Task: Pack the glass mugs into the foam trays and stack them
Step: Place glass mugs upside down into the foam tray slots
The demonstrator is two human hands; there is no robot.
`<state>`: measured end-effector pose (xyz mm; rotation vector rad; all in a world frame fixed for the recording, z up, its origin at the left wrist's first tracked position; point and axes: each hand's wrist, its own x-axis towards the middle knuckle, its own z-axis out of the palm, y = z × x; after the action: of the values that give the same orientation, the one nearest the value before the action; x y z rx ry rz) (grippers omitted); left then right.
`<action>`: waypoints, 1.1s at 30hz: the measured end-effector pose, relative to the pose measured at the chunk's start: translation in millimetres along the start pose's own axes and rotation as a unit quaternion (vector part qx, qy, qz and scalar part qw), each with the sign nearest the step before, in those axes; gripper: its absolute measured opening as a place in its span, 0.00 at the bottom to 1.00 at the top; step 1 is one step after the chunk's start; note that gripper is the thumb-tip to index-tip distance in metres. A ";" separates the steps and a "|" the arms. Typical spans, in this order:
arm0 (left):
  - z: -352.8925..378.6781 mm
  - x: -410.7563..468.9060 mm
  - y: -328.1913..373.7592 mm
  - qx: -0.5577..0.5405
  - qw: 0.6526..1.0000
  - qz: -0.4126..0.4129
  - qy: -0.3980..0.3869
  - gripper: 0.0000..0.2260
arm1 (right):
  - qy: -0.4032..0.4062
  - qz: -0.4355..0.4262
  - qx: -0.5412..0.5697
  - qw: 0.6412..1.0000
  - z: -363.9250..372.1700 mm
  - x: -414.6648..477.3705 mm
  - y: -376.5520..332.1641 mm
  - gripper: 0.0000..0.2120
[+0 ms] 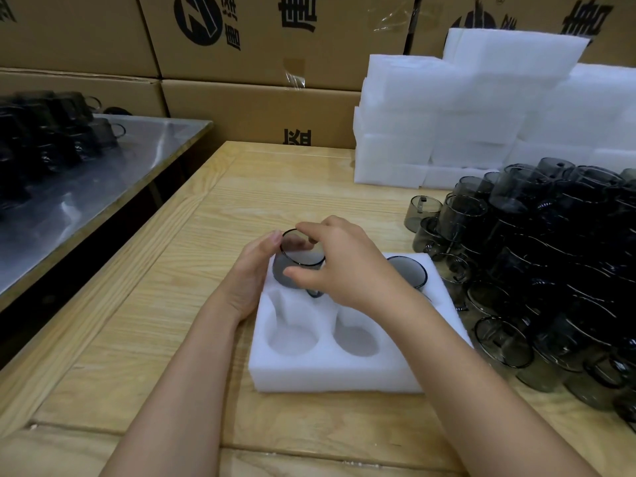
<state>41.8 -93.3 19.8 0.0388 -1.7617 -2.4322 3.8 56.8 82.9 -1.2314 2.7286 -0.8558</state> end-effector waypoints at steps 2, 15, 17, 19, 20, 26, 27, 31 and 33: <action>-0.5 0.2 0.2 0.016 1.000 0.005 0.008 0.38 | 0.001 -0.001 -0.015 1.000 1.0 -2.3 -3.4 0.12; 0.8 1.2 -0.8 0.019 1.000 0.002 0.014 0.09 | -0.030 0.013 -0.101 0.994 1.5 -0.4 -14.8 0.18; 0.4 1.6 -1.7 0.017 1.000 0.007 0.013 0.08 | -0.049 0.021 -0.100 0.994 -1.0 3.1 -14.1 0.17; -0.8 2.8 -2.6 0.009 1.000 0.014 0.016 0.08 | -0.065 0.027 -0.108 0.992 -2.1 8.3 -14.9 0.14; -1.6 3.4 -3.1 0.002 1.000 0.017 0.017 0.07 | -0.072 0.028 -0.112 0.991 -3.0 10.7 -15.8 0.13; -5.2 6.2 -9.0 0.011 1.000 0.012 0.022 0.11 | -0.073 0.021 -0.017 0.997 -18.1 7.6 0.8 0.23; -5.4 7.3 -9.8 0.027 0.999 0.008 0.032 0.12 | -0.069 0.015 -0.004 0.998 -19.3 4.2 3.1 0.24; -7.5 9.8 -10.2 0.033 0.998 0.004 0.044 0.14 | -0.052 0.001 -0.022 0.998 -18.9 0.0 -0.9 0.20; -7.4 10.2 -9.9 0.038 0.998 0.011 0.050 0.15 | -0.064 0.014 -0.050 0.997 -18.5 3.8 -6.9 0.21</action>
<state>31.6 -98.6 8.7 0.1444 -1.8004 -2.3046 1.4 59.2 102.8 -1.2151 2.7085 -0.6219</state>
